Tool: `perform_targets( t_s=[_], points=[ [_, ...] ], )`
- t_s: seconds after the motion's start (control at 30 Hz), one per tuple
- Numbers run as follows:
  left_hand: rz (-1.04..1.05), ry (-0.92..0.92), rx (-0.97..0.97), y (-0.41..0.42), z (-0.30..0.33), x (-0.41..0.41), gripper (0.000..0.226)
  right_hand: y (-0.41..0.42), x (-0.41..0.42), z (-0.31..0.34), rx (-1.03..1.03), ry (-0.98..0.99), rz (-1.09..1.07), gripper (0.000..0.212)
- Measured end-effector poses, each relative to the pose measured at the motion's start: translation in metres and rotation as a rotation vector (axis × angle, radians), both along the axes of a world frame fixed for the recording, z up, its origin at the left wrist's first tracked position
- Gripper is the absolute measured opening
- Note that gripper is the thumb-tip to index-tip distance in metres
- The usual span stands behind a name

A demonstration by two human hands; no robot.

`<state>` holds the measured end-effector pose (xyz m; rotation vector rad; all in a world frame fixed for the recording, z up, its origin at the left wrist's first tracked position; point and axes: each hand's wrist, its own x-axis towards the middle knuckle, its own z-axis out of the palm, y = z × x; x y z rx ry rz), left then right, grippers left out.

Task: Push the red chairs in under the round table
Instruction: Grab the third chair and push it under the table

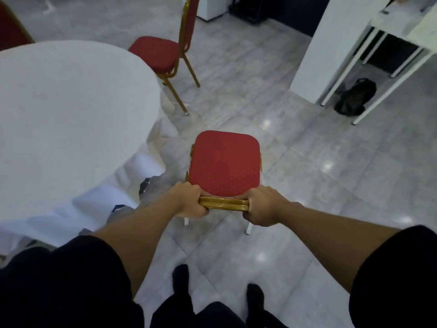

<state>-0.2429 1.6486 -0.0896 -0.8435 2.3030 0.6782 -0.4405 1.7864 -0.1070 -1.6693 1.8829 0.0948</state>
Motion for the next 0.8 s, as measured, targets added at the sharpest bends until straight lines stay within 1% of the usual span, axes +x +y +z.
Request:
perform_targets(
  t_s=[0.07, 0.2, 0.3, 0.43, 0.47, 0.53, 0.67, 0.73, 0.77, 0.8],
  points=[
    [0.052, 0.002, -0.023, 0.011, -0.001, -0.005, 0.007, 0.001, -0.013, 0.000, -0.013, 0.002, 0.047, 0.039],
    [0.168, 0.039, -0.027, 0.058, -0.007, -0.025, 0.029, 0.017, -0.045, 0.004, 0.003, 0.041, 0.193, 0.034],
    [0.271, 0.060, -0.016, 0.094, -0.005, -0.034, 0.030, 0.030, -0.060, 0.006, 0.000, 0.056, 0.288, 0.040],
    [0.384, 0.061, -0.013, 0.136, -0.008, -0.034, 0.031, 0.045, -0.069, 0.010, -0.009, 0.055, 0.400, 0.043],
    [0.397, 0.057, -0.009, 0.142, -0.009, -0.035, 0.028, 0.048, -0.071, 0.010, -0.011, 0.056, 0.411, 0.043],
    [0.437, 0.062, -0.024, 0.160, -0.007, -0.037, 0.011, 0.054, -0.075, 0.010, -0.017, 0.071, 0.454, 0.043],
    [0.524, 0.109, -0.034, 0.190, -0.006, -0.042, 0.017, 0.065, -0.085, 0.006, -0.019, 0.071, 0.497, 0.040],
    [0.553, 0.138, -0.019, 0.201, -0.007, -0.044, 0.004, 0.067, -0.089, 0.005, -0.004, 0.083, 0.523, 0.035],
    [0.566, 0.144, -0.021, 0.207, -0.008, -0.045, 0.003, 0.068, -0.090, 0.005, -0.002, 0.090, 0.538, 0.033],
    [0.580, 0.139, -0.024, 0.213, -0.009, -0.045, 0.008, 0.070, -0.090, 0.004, -0.004, 0.097, 0.561, 0.033]
  ],
)
